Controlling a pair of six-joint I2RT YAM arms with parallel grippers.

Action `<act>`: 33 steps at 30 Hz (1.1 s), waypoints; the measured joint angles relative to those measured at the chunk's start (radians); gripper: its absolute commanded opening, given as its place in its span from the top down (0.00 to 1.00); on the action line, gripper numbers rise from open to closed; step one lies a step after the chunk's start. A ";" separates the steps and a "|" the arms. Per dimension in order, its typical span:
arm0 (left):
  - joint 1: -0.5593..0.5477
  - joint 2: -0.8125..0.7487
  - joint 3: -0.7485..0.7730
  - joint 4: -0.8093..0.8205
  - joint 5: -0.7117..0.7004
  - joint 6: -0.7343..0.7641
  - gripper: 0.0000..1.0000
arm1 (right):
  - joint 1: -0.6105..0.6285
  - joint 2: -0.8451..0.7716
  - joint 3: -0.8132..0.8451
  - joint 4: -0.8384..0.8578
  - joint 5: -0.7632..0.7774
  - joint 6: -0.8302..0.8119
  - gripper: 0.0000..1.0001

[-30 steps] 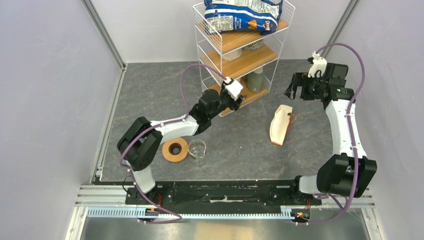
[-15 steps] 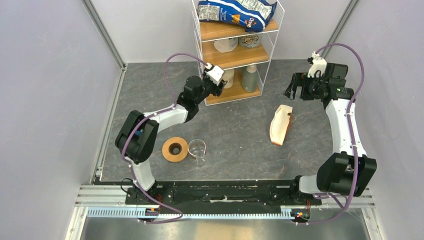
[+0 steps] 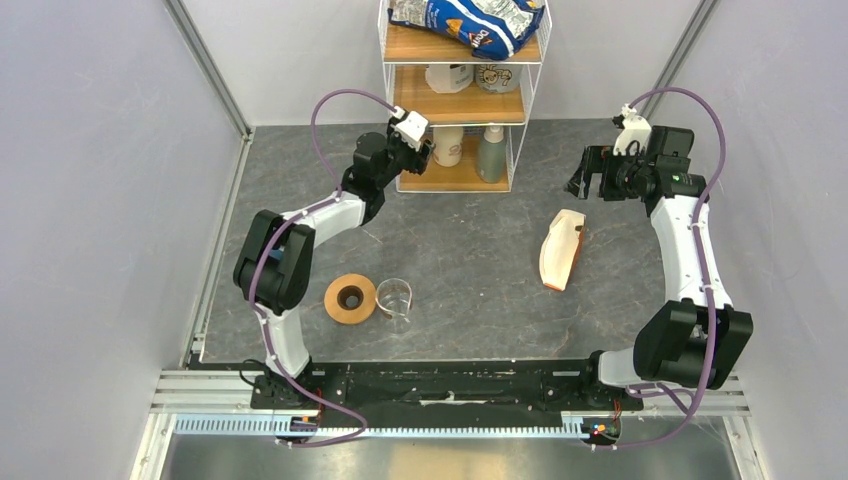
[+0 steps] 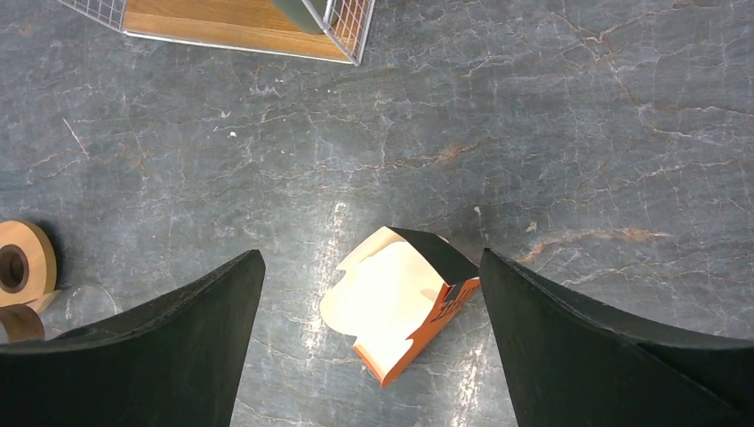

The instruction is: Place the coffee filter in the dripper

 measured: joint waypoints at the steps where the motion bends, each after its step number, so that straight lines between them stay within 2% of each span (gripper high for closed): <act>1: -0.002 -0.001 0.000 -0.006 0.012 0.001 0.28 | 0.000 0.000 0.000 0.000 -0.004 0.000 0.01; 6: -0.027 -0.061 -0.014 -0.060 0.079 0.001 0.21 | 0.000 0.001 0.000 0.000 -0.024 -0.005 0.01; 9: -0.063 -0.166 -0.056 -0.126 0.127 0.000 0.17 | 0.000 0.001 0.000 0.000 -0.042 -0.008 0.01; 13: -0.108 -0.333 -0.079 -0.276 0.203 -0.006 0.07 | 0.000 -0.002 0.000 -0.015 -0.072 -0.021 0.01; 17: -0.102 -0.518 -0.071 -0.560 0.232 -0.010 0.05 | 0.000 -0.035 -0.006 -0.045 -0.105 -0.041 0.01; 23: -0.006 -0.803 -0.073 -1.063 0.232 -0.002 0.04 | 0.013 -0.159 -0.058 -0.119 -0.148 -0.091 0.01; 26: 0.005 -0.991 -0.125 -1.260 0.216 0.000 0.10 | 0.031 -0.213 -0.094 -0.168 -0.161 -0.134 0.01; 29: 0.003 -1.139 -0.195 -1.394 0.200 -0.003 0.24 | 0.054 -0.229 -0.114 -0.205 -0.164 -0.169 0.01; 31: 0.003 -1.204 -0.236 -1.467 0.197 -0.006 0.33 | 0.058 -0.230 -0.122 -0.225 -0.163 -0.185 0.01; 33: 0.003 -1.205 -0.255 -1.503 0.192 -0.011 0.38 | 0.059 -0.228 -0.124 -0.240 -0.162 -0.199 0.01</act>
